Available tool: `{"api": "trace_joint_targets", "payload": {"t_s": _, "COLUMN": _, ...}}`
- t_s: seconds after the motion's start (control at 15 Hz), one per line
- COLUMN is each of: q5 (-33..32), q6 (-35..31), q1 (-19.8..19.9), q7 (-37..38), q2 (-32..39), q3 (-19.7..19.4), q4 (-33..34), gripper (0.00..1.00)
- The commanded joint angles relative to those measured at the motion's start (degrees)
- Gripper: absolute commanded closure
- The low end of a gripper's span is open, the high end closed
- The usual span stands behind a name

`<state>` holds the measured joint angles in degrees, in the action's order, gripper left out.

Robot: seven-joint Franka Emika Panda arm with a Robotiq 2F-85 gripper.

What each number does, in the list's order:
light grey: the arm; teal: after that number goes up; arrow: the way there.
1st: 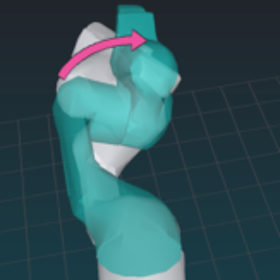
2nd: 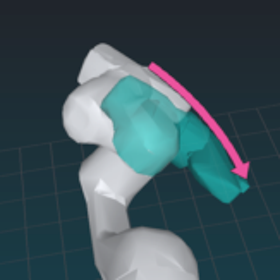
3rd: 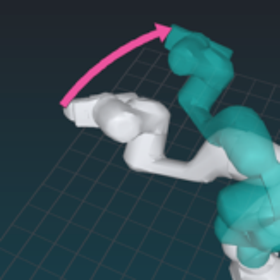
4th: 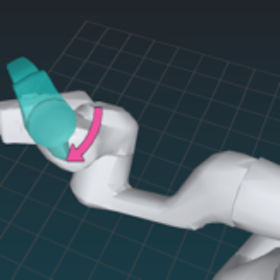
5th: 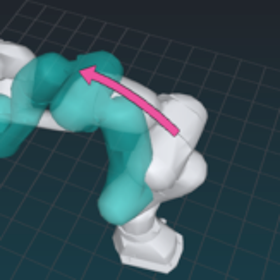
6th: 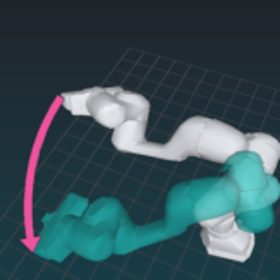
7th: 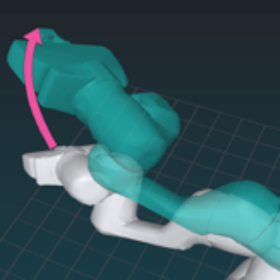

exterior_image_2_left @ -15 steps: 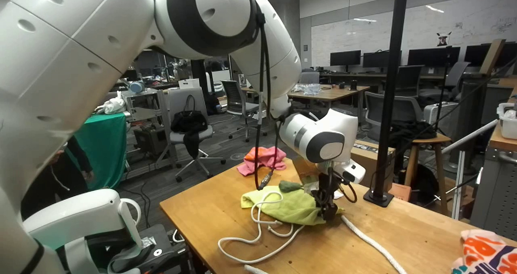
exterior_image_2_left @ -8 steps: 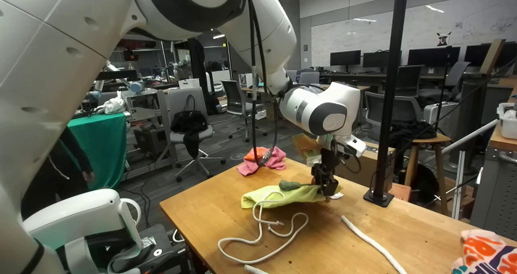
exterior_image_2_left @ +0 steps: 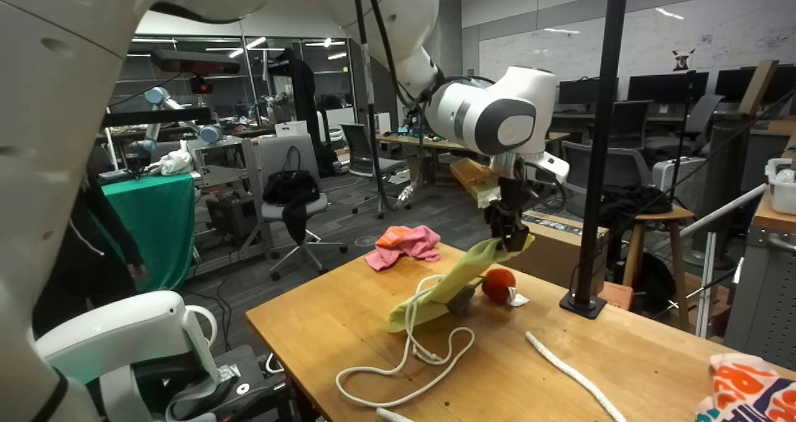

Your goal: Separate the things on the heap

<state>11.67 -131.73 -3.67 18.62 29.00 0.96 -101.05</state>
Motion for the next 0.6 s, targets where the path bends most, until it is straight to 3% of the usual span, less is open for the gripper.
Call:
{"api": "trace_joint_targets", "payload": {"t_s": 0.0, "q5": 1.2, "q6": -0.3, "q1": 0.3, "q7": -1.3, "q2": -5.3, "q3": 0.7, "q4": -2.2, "gripper": 0.92}}
{"api": "trace_joint_targets", "payload": {"t_s": 0.53, "q5": 1.0, "q6": -1.5, "q1": 0.1, "q7": -1.1, "q2": -13.7, "q3": 0.8, "q4": -4.2, "gripper": 0.92}}
